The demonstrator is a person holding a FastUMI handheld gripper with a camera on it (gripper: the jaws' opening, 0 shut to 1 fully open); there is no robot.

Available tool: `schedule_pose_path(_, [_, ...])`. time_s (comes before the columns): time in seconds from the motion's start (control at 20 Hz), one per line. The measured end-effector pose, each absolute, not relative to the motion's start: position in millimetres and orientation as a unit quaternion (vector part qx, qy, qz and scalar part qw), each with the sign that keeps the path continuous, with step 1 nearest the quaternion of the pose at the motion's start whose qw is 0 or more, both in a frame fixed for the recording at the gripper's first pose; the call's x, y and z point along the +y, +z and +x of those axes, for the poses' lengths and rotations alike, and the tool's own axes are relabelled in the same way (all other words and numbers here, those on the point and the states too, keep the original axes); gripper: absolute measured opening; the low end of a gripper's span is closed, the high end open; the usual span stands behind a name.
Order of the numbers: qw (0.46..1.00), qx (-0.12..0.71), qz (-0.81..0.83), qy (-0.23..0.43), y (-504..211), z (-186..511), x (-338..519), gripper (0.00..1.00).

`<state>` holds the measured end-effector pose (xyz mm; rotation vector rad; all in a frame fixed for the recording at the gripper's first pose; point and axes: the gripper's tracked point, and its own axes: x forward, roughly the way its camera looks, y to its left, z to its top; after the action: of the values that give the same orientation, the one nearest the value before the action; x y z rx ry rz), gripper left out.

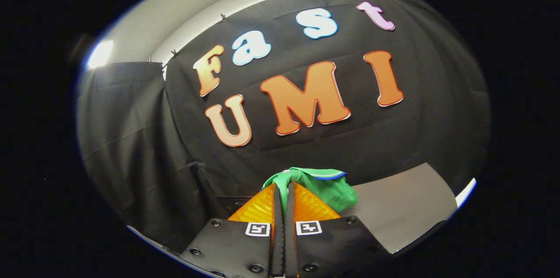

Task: Put the clothes into the washing machine and then close the washing machine lid.

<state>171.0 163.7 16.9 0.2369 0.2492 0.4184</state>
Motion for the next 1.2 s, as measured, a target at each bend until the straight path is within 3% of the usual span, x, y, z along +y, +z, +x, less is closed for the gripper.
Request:
schedule_pose_path(0.5, [0.927,0.185,0.127,0.3,-56,174,344,0.08])
schedule_pose_path(1.2, [0.919,0.341,0.109,0.167,-309,226,410,0.08])
